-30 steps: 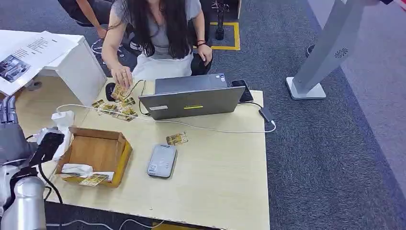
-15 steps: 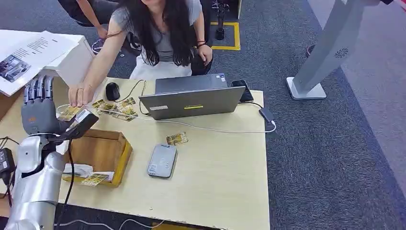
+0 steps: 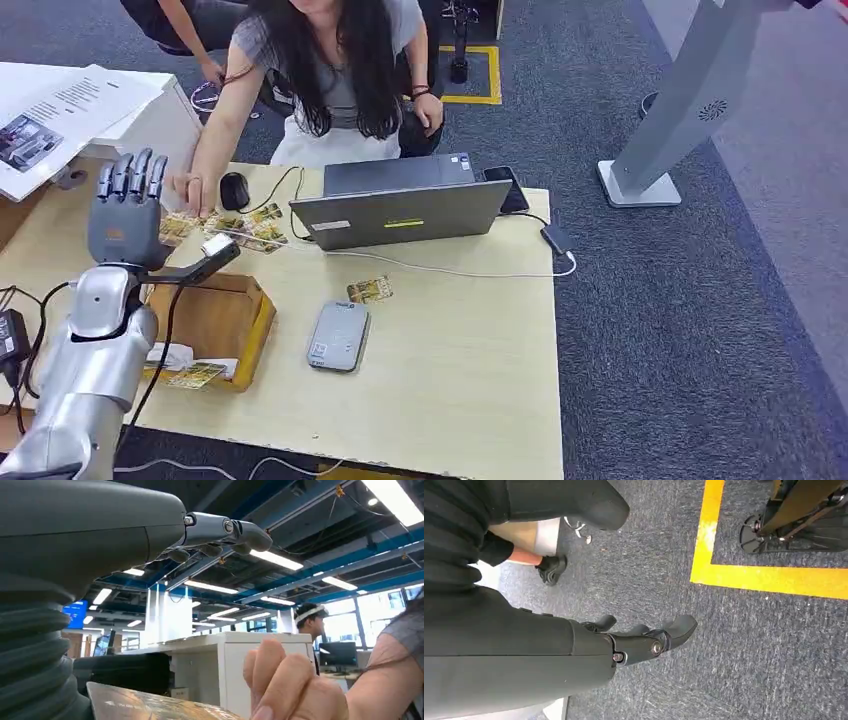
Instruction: Pass the card to the sensor for recognition and then transmit it.
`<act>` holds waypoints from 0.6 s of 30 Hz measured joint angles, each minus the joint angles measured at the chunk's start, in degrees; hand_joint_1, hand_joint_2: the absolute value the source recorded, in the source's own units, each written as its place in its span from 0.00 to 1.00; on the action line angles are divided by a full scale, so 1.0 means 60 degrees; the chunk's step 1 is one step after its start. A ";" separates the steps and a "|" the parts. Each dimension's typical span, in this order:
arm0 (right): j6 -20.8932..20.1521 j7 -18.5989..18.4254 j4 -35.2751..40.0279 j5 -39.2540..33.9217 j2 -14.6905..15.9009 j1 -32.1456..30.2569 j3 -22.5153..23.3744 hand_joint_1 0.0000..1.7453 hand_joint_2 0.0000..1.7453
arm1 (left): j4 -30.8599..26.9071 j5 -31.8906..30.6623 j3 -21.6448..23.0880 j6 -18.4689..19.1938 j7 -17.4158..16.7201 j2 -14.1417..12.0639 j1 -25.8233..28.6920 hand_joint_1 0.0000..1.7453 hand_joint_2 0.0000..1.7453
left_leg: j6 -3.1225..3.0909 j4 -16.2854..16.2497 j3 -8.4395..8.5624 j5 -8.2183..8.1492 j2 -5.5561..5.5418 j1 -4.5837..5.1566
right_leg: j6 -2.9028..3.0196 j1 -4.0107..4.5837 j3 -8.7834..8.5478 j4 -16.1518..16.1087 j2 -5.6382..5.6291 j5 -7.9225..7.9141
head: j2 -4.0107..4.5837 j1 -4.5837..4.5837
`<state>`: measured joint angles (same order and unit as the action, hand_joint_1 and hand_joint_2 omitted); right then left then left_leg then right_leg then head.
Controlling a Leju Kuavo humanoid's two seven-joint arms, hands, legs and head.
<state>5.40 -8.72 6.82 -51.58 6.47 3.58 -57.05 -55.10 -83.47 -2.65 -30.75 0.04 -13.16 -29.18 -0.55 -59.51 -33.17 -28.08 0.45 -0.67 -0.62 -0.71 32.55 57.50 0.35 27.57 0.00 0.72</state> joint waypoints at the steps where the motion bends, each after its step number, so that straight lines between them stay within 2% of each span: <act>1: 0.0000 0.0000 0.0000 0.0000 0.0004 0.0001 0.0000 0.00 1.00 | 0.0048 0.0000 0.0022 -0.0011 0.0000 0.0000 -0.0017 0.00 1.00 | 0.0000 0.0000 0.0000 0.0000 -0.0001 0.0000 | 0.0000 0.0000 0.0000 0.0000 0.0001 0.0000 | 0.0000 -0.0004; 18: 0.0000 0.0011 0.0000 -0.0004 0.0033 0.0003 0.0000 0.00 1.00 | 0.0284 0.0007 0.0040 -0.0033 0.0000 -0.0018 -0.0038 0.00 1.00 | 0.0000 0.0000 0.0000 0.0000 0.0000 0.0000 | 0.0000 0.0000 0.0000 0.0000 0.0000 0.0000 | 0.0000 0.0000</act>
<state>5.40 -8.66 6.82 -51.60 6.67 3.59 -57.05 -53.40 -83.43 -2.40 -30.95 0.04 -13.27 -29.41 -0.55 -59.51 -33.17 -28.08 0.45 -0.67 -0.62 -0.71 32.55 57.50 0.35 27.56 0.00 0.72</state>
